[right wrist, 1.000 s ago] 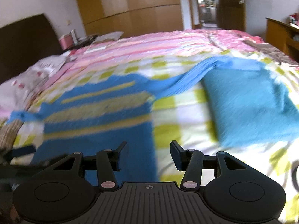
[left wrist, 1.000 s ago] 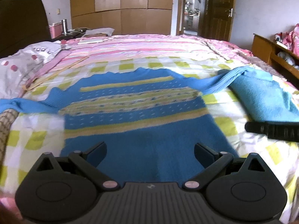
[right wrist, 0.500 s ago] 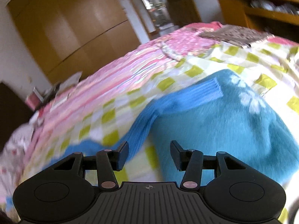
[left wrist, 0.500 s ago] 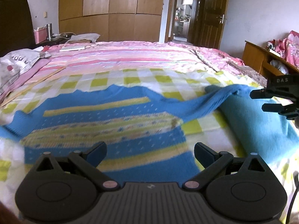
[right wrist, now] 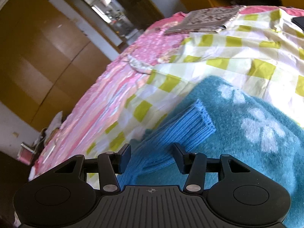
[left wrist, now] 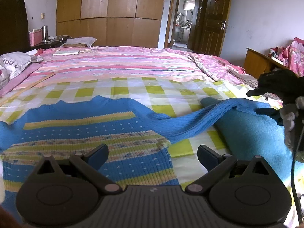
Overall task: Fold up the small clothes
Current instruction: 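Grasp the sweater sleeve near the teal towel with the right gripper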
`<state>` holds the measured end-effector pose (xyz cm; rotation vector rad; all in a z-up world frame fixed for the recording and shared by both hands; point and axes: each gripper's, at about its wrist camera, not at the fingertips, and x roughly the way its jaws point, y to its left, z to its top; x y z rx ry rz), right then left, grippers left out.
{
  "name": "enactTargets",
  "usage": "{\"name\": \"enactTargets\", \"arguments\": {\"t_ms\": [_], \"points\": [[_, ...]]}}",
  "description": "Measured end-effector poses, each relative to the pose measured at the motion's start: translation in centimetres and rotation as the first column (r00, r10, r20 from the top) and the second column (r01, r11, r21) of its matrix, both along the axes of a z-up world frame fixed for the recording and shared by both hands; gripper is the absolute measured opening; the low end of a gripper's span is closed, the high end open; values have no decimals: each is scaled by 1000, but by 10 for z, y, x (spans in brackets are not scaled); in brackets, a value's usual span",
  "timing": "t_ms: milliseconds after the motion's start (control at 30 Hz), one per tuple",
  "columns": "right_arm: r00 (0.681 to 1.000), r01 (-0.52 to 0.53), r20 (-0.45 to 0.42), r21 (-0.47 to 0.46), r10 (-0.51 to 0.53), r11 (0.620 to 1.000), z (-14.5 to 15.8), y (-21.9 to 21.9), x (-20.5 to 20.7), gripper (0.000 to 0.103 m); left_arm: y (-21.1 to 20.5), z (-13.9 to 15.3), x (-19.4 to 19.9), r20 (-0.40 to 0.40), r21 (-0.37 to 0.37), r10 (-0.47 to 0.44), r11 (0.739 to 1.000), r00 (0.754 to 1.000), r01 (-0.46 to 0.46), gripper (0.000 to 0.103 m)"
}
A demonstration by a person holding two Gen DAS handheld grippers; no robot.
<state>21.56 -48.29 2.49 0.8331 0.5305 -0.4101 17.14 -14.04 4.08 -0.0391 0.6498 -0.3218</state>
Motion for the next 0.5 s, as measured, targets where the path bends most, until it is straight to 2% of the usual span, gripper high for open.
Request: {"name": "enactTargets", "arguments": {"t_ms": [33,67,167,200,267,500], "points": [[1000,9,-2,5,-9,1000,-1,-1,1,47,0,-1,0,-3,-1,1,1000,1000,-1,103],[1000,18,0,8,-18,1000,-1,-2,3,40,1,-2,0,-5,0,1,1000,1000,-1,103],[1000,28,-13,-9,-28,1000,-1,-4,7,14,5,-5,-1,-15,0,5,1000,1000,-5,103],[1000,21,-16,-6,-21,1000,-2,-4,8,9,6,-6,-2,-18,-1,7,1000,1000,-7,103],[1000,5,-14,-13,-5,1000,0,-2,8,3,11,-7,-3,-21,-5,11,1000,1000,-11,103],[992,-79,89,-124,90,989,34,28,2,2,40,-6,-10,-18,-27,48,998,999,-48,103]]}}
